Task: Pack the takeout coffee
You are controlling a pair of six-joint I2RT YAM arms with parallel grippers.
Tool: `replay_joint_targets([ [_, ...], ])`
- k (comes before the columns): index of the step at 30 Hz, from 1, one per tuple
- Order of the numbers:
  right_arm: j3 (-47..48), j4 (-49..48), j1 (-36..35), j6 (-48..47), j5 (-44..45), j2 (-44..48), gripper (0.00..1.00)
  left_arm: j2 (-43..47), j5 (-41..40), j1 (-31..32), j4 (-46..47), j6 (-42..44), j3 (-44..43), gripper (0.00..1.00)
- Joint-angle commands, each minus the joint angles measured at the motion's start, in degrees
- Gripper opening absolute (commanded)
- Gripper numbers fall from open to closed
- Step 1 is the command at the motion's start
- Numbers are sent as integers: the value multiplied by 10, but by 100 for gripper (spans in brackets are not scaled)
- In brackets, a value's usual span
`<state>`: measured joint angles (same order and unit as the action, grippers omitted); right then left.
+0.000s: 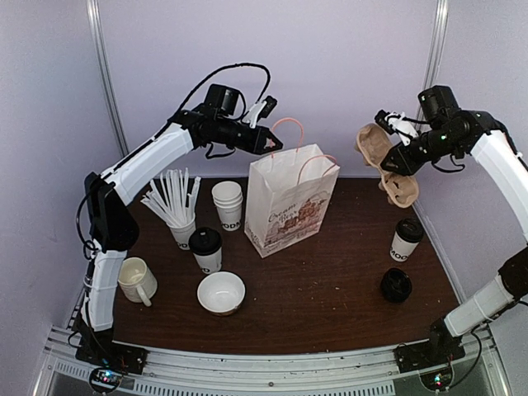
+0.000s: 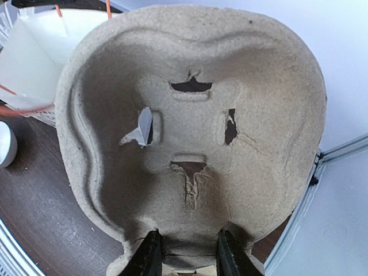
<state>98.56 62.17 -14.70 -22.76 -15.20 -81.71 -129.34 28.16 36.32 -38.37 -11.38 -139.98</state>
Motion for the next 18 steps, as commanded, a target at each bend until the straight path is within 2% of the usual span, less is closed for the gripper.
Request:
replay_joint_targets([
  [1,50,-2,2,-19,-74,12,31,19,121,4,53,-12,-2,0],
  [9,131,56,-6,-86,-209,21,32,65,228,31,68,-17,63,0],
  [18,186,143,-59,-156,-348,24,34,90,248,68,46,-15,70,0],
])
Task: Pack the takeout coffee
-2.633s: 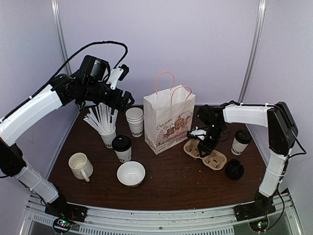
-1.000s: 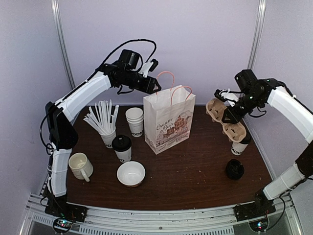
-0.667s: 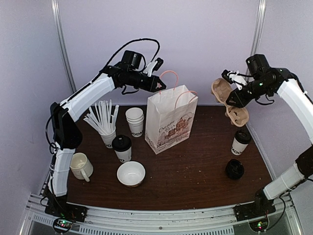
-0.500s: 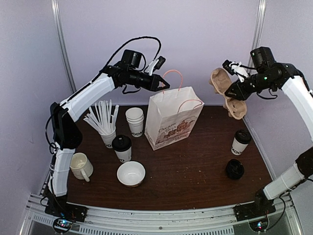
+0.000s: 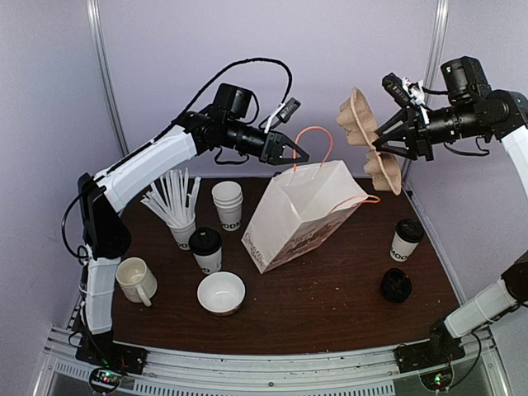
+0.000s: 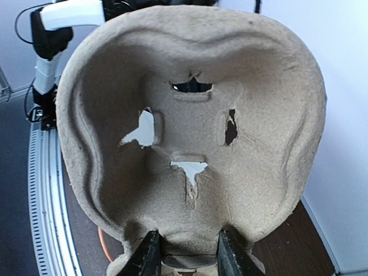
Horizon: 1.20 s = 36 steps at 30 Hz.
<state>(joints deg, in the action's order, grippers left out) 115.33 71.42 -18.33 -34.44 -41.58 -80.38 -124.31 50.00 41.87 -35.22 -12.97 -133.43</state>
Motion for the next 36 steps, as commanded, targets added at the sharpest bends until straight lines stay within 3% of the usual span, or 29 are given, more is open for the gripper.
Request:
replay_joint_targets([
  [1,18,52,-30,-42,-83,11,34,42,31,17,10,3,8,0],
  [11,17,53,-77,-53,-80,10,34,61,94,44,-2,14,45,0],
  [21,64,67,-80,-40,-111,11,34,70,135,50,25,14,83,0],
  [36,130,54,-80,-14,-157,-19,35,98,270,78,235,-115,157,0],
])
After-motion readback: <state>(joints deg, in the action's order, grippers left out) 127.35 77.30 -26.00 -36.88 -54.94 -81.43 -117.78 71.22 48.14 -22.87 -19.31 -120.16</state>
